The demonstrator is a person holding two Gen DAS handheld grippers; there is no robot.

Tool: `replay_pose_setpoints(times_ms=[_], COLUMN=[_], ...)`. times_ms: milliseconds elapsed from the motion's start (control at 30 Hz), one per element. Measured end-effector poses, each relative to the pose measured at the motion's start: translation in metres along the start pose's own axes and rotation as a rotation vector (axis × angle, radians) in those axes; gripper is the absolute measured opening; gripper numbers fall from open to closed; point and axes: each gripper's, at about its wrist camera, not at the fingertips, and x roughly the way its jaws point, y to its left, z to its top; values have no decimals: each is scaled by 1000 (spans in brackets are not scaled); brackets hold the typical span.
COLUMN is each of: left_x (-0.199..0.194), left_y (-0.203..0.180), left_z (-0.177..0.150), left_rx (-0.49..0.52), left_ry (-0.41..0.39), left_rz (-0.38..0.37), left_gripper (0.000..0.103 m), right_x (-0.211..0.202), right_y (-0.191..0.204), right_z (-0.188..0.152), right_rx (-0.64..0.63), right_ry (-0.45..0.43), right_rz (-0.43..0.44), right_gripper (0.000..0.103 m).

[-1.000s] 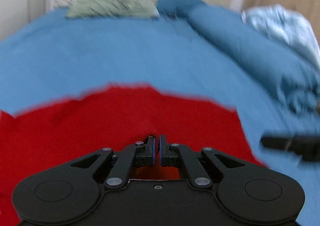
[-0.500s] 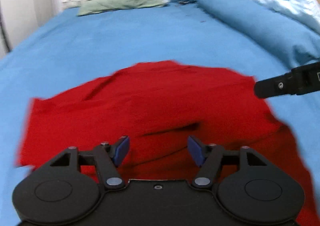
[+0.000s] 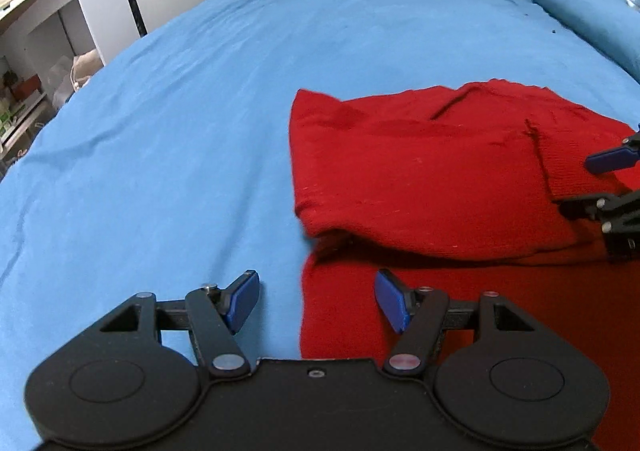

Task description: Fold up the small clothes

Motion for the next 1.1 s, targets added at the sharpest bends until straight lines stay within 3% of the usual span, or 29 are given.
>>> replay_pose_setpoints(times_ms=[33,100,167,267,400,533,600,667,800,1033,1100], left_x=[5,6,5,3,5,5,6,6,8,5,5], left_y=[1,5,5,7,13,15,14,14,15,14,14], left_z=[3,4,3,1,3,2,2,2,3,3,3], left_rx=[-4,-13,-18,-22,-29,-20,-13,-13,-22,-21,-21], left_ry=[1,-3,-7,-12,-6,-9,-11,-12,-13,-14,-16], left_rz=[-4,-13,-19,-21,-23,-25,-24,-23,-17,-14,-14], left_gripper=[69,69,69,69,69,69,69,69,69,69,69], right_x=[2,2,-1,-25,-55,-48,-38,-33,-34,-29,-25], right_y=[4,7,-1,-28,-80,-114,-121,-125,-128,-137,-136], right_z=[2,3,7,5,-27,-84,-107,-122,-129,-121,-117], right_rx=[-6,-29,-5,164,502,774,849,901,983,1073,1083], right_ry=[3,7,-9,-67,-106,-27,-1,2,-81,-109,-94], right_rz=[4,1,-6,-54,-118,-119,-98,-66,6,12,-2], right_gripper=[52,30,23,22,22,22,24,27,61,61,56])
